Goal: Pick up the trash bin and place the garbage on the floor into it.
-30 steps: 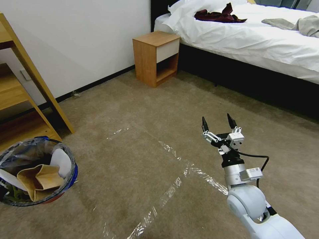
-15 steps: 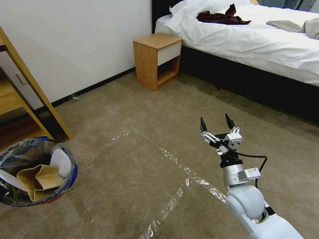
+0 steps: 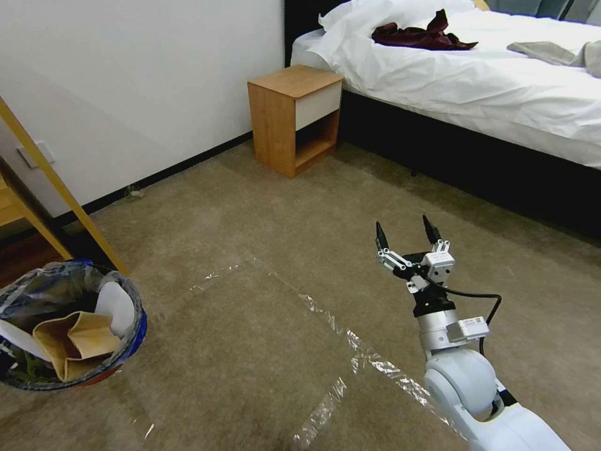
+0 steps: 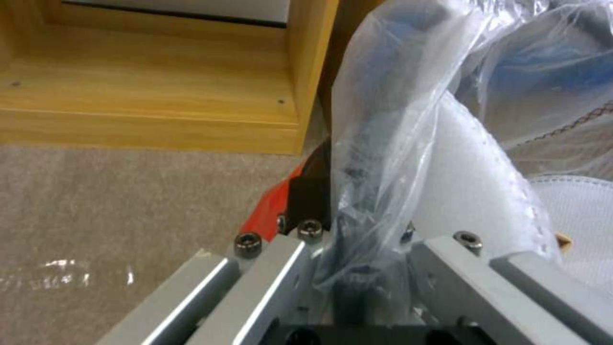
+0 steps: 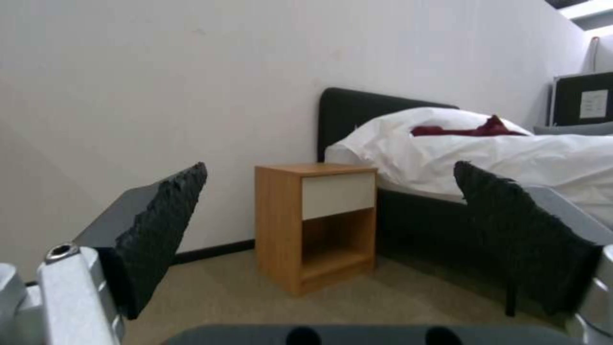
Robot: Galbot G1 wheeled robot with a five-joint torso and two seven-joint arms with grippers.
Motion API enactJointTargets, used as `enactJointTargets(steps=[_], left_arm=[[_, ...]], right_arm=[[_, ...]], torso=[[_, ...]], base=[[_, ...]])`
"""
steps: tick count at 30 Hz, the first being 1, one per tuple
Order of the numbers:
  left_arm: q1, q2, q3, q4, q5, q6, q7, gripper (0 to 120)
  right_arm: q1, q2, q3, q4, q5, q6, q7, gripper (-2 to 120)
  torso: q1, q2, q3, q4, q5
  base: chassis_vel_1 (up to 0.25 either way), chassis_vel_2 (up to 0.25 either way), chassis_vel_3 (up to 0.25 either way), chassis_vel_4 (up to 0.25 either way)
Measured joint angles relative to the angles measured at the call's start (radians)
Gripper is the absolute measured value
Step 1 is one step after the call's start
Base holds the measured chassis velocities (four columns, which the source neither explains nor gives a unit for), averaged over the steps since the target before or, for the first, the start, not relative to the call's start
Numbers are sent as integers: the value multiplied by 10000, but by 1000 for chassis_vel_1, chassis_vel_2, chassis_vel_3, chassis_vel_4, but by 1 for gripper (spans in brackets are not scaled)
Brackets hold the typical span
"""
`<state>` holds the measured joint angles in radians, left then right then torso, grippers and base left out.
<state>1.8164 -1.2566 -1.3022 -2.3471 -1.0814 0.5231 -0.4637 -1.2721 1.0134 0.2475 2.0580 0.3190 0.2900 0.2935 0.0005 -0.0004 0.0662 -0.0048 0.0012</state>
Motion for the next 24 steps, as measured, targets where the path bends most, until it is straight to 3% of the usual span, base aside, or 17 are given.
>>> enactJointTargets(steps=[24], left_arm=[[75,18,-98,83,7,21,-60,1]], right_arm=[[161,-81,-516,98,98,19,26,99]], torso=[[1,0,0,0,1]], base=[[-89,94,91,-91]])
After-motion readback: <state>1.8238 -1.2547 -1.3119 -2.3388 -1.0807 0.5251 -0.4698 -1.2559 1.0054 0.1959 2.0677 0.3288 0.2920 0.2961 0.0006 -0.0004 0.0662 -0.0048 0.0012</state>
